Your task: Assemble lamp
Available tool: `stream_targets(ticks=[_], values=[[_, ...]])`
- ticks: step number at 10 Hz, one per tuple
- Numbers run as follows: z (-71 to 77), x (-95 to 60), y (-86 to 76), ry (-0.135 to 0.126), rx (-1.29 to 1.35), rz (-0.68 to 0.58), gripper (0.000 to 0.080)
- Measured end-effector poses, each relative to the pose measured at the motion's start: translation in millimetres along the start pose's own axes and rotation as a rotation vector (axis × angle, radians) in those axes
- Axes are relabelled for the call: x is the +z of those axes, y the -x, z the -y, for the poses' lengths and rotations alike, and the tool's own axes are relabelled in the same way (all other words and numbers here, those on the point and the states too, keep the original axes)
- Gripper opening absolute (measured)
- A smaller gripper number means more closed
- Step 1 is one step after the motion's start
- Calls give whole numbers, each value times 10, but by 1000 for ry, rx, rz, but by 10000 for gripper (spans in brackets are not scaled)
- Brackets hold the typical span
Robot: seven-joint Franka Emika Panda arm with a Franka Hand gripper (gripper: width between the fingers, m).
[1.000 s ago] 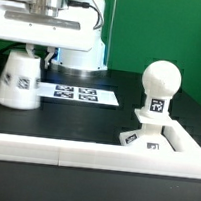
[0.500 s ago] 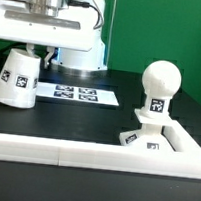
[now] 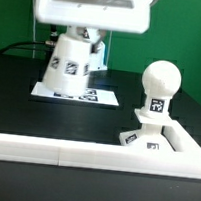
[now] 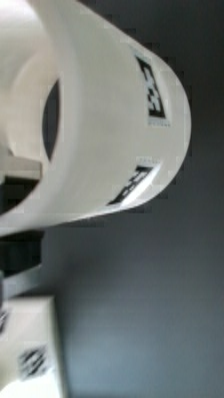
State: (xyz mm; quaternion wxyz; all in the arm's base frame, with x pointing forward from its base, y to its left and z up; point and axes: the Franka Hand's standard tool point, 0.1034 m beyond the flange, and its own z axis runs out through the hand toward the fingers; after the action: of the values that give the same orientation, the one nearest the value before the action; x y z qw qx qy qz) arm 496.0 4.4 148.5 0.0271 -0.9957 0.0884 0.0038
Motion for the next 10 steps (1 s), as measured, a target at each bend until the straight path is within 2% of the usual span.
stream_targets(ticks=[1, 2, 3, 5, 7, 8, 10], values=[[155, -121, -138, -3, 46, 11, 44], [307, -277, -352, -7, 67, 16, 44], [364, -374, -514, -11, 75, 22, 44], [338, -307, -490, -8, 69, 18, 44], [340, -305, -493, -7, 69, 18, 44], [381, -353, -467, -20, 92, 27, 44], [584, -590, -555, -32, 129, 35, 44]])
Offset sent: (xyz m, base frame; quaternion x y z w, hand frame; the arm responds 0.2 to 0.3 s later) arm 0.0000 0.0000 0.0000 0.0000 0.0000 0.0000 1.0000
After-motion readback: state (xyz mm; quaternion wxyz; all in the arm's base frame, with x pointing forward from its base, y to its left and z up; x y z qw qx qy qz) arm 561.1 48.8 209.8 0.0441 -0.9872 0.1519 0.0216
